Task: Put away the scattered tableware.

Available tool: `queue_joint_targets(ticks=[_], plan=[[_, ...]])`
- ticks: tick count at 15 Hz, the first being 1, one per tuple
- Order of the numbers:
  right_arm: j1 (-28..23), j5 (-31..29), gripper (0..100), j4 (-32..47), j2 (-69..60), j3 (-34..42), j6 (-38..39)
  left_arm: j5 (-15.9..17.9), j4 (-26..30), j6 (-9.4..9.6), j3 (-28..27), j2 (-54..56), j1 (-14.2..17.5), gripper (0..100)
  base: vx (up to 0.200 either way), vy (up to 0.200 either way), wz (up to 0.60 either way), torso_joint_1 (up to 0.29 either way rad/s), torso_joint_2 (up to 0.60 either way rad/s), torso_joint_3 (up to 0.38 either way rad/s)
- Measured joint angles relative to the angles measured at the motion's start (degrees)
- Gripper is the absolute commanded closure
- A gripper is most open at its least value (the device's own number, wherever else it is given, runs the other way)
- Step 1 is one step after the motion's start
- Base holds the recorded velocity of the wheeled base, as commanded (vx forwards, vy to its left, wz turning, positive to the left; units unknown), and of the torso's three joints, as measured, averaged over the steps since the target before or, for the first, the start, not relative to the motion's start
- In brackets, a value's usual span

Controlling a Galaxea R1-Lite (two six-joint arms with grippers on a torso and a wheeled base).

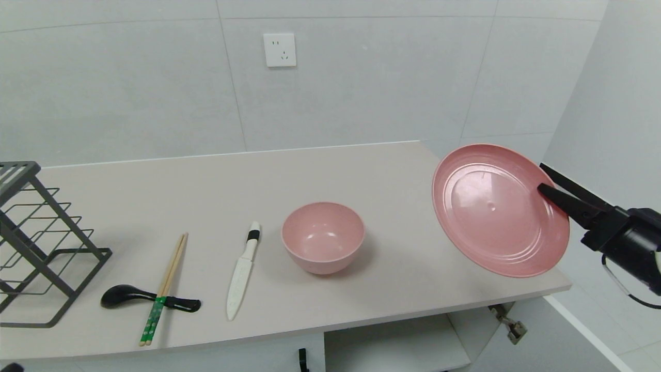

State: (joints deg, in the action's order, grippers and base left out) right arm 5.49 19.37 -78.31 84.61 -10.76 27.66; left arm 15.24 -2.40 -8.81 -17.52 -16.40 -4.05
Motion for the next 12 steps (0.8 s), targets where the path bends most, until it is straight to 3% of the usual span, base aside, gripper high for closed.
queue_joint_targets(ticks=[5,8,12], plan=[[-0.23,0.3,100,0.11,-4.35,0.16,0.37,1.29,-7.01,-8.53,-2.24,-17.07,-4.22,0,0.0,0.0,0.0,0.0,0.0,0.0],[-0.41,0.3,100,0.15,-5.18,0.27,0.39,1.27,-8.27,-10.03,-3.8,-27.78,-4.79,0,0.0,0.0,0.0,0.0,0.0,0.0],[-1.17,0.37,100,0.17,-5.4,0.29,0.44,2.06,-8.7,-10.67,-10.68,-41.87,-7.74,0,0.0,0.0,0.0,0.0,0.0,0.0]])
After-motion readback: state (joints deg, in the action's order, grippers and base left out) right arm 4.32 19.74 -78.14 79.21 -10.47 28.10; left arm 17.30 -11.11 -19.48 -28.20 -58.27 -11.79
